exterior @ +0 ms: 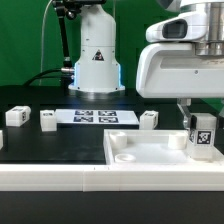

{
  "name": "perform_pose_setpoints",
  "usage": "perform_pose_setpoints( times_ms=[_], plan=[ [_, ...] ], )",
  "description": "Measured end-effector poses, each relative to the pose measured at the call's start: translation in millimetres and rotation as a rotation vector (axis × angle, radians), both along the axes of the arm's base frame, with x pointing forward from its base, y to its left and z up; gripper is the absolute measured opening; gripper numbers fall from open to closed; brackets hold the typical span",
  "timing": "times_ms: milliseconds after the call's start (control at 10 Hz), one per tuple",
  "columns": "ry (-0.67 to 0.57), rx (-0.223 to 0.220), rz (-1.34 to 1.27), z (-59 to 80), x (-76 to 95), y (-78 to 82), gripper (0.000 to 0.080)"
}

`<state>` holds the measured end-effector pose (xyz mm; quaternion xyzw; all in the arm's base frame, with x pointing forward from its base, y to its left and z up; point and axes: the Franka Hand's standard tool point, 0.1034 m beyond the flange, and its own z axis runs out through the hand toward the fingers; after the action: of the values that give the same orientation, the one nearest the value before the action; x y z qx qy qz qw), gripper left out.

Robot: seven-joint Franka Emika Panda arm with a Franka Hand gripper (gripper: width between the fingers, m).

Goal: Assemble one leg

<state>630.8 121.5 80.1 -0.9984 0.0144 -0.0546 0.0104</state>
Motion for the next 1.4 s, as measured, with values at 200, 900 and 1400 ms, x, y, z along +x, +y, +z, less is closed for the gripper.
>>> perform_pose_setpoints(
  times_ms=[200, 900, 1400],
  plan=[
    [0.001, 0.002, -0.01, -0.1, 0.1, -0.8, 0.0291],
    [-0.01, 0.071, -0.613, -2.1, 0.5, -9.5, 0.0292],
    [0.003, 0.111, -1.107, -3.3, -4.3, -13.0, 0.0294]
  ],
)
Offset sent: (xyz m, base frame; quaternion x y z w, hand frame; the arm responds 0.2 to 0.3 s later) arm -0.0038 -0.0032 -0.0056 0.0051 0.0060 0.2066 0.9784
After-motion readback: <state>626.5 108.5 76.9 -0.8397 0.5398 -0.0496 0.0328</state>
